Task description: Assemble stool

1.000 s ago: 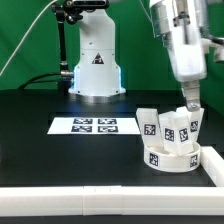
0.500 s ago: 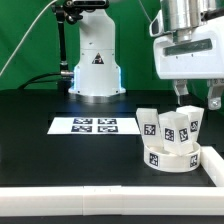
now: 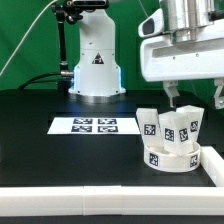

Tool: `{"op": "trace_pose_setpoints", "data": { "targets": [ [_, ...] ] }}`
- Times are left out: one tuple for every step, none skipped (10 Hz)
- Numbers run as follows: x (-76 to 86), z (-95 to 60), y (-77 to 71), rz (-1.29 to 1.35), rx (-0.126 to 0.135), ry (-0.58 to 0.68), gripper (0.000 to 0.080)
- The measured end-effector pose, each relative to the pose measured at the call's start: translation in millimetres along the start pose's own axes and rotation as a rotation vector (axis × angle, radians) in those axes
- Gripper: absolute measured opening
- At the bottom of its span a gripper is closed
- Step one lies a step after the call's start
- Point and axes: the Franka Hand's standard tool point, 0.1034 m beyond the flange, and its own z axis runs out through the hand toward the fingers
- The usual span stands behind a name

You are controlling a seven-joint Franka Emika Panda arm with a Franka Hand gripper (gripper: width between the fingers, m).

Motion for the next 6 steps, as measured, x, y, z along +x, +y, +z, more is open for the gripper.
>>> {"op": "trace_pose_setpoints", "data": {
  "targets": [
    [1.8, -0.9, -0.3, -0.143, -0.007, 0.006, 0.0649],
    [3.5, -1.7, -0.2, -0.264, -0.007, 0.006, 0.0649],
    [4.5, -1.6, 1.9, -0.378, -0.01, -0.002, 0.0649],
    [5.2, -1.4, 2.0, -0.388, -0.01, 0.001, 0.0649],
    [6.4, -1.5, 2.8, -0.476, -0.015, 0.004, 0.0649],
    [7.6, -1.6, 3.7, -0.543, -0.018, 0.004, 0.0649]
  ]
}}
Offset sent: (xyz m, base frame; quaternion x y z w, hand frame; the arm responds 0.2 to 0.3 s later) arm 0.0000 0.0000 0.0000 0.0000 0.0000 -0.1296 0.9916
